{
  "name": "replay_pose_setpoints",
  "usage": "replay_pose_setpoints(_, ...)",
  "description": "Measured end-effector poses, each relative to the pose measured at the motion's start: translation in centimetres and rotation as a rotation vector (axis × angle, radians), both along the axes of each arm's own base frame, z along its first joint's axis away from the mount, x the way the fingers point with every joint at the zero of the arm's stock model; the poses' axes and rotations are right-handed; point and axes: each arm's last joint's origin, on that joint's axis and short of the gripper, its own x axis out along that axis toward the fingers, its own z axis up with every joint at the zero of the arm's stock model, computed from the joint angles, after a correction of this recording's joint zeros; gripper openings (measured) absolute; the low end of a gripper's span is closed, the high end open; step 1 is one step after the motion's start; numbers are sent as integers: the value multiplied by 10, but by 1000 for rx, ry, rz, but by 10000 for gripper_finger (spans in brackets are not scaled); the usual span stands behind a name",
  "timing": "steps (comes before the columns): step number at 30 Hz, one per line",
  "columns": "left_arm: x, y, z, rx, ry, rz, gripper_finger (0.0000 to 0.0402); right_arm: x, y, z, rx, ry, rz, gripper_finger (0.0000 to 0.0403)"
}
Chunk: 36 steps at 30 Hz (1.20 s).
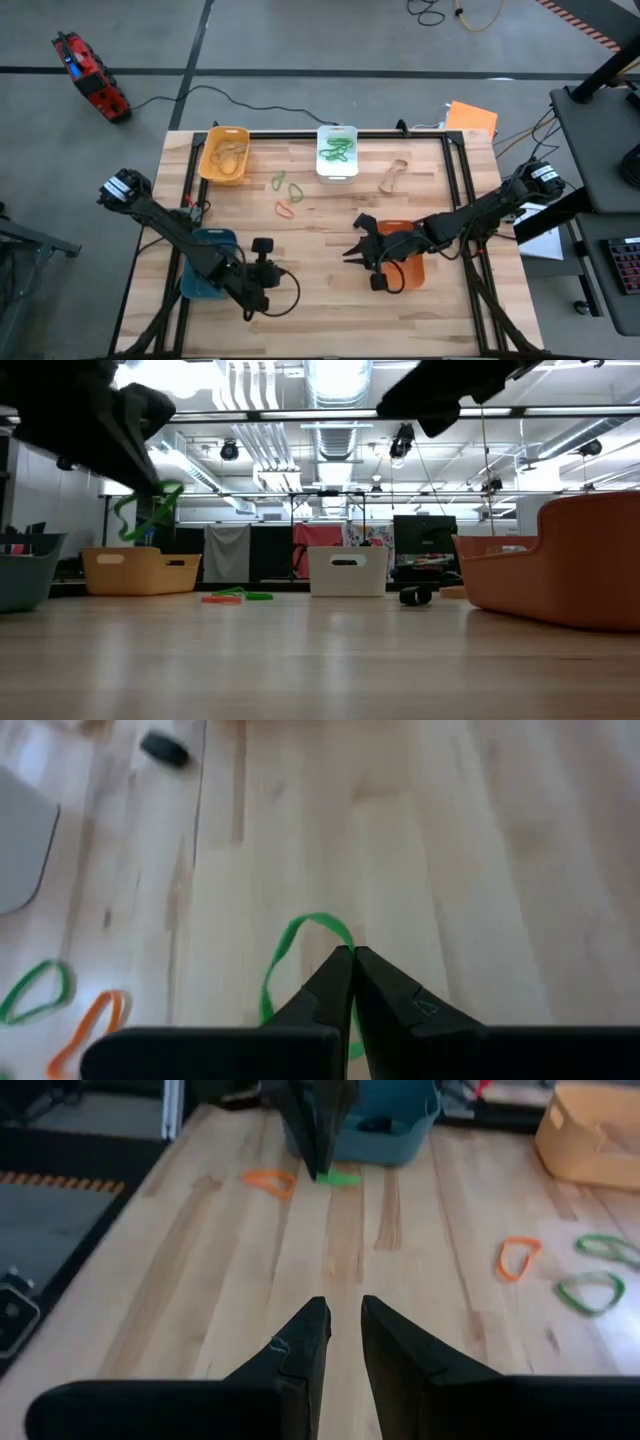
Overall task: Sort rubber bands into baskets
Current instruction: Put the green rubber band into the white bin
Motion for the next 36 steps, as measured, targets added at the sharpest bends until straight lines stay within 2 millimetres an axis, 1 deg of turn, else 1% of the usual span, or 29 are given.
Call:
replay_pose_setpoints(3,1,-3,9,-41,-52,-30,0,1,0,3,-20,-34,15,58)
replay_pose_setpoints(7,3,-2,19,-52,-99,-85,0,7,2,3,-114,-99,51,58)
replay_pose_setpoints(10,9,1,34,-109,-187,-121,0,17,5,0,-195,-187,78,58)
replay_pose_setpoints(13,12,-1,47,-195,-275,-162,0,27,9,-5,-267,-272,104,59)
replay_pose_setpoints(16,14,-4,56,-265,-336,-185,0,36,13,-13,-316,-326,119,71)
replay_pose_setpoints(19,14,-4,56,-284,-344,-174,0,47,17,-16,-322,-329,131,95)
replay_pose_setpoints(23,15,-3,55,-313,-341,-141,0,63,24,-16,-375,-345,156,133)
replay_pose_setpoints(29,18,-2,50,-305,-326,-123,0,88,34,-19,-403,-354,217,181)
replay_pose_setpoints(33,18,-3,50,-309,-329,-120,0,102,40,-21,-476,-311,248,194)
replay_pose_setpoints(36,18,-3,50,-309,-329,-120,0,112,43,-22,-492,-277,260,188)
